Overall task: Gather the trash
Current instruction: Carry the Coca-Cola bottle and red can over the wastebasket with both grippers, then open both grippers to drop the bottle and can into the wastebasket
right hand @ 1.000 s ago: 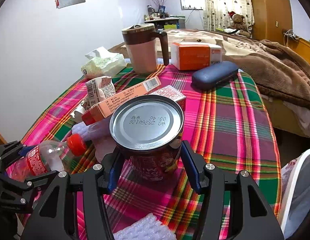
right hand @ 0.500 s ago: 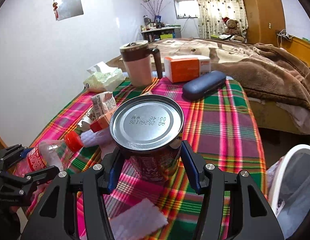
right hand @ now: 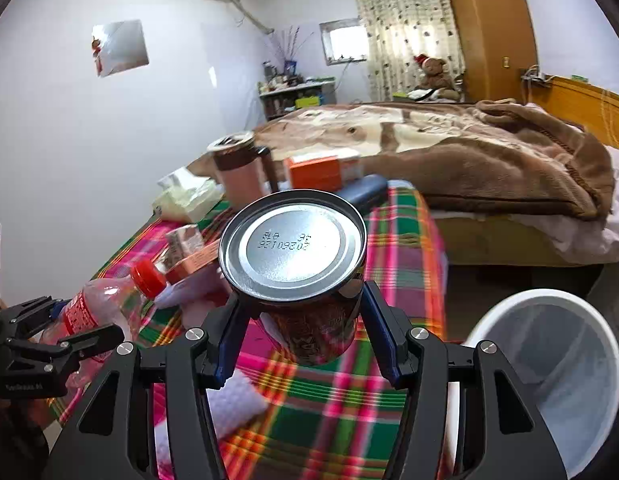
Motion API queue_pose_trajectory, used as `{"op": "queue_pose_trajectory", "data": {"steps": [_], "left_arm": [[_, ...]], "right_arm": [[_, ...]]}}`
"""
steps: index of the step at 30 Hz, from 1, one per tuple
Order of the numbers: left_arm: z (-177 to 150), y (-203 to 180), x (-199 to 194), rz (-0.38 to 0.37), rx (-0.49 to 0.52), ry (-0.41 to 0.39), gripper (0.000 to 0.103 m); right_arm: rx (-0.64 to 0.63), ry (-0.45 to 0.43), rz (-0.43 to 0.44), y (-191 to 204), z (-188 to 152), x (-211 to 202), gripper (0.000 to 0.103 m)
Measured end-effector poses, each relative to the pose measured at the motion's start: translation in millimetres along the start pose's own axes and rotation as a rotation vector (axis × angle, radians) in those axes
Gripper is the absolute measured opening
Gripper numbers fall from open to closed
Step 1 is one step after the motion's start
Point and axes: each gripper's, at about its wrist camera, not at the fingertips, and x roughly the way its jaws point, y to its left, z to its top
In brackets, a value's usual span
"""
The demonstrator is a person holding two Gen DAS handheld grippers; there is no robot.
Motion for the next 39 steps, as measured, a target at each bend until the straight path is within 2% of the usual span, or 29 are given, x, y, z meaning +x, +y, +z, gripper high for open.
{"op": "queue_pose_trajectory", "data": {"steps": [5, 18, 26, 39], "left_arm": [[8, -31, 1, -0.019, 0.045, -0.021, 0.073], [26, -130, 27, -0.187, 0.125, -0.013, 0.073], [29, -178, 41, -0.252, 0.172, 0.000, 0.073], [28, -254, 96, -0.325, 0.230, 0.097, 0.073]], "right_arm": [[0.019, -0.011, -0.048, -22, -3, -16, 0.057], [0.105, -0.020, -0.207, -86, -14, -51, 0.057], [0.148, -0.006, -0.269, -119, -25, -67, 0.057], [0.208, 0.136, -0.318, -170, -60, -60, 0.057]]}}
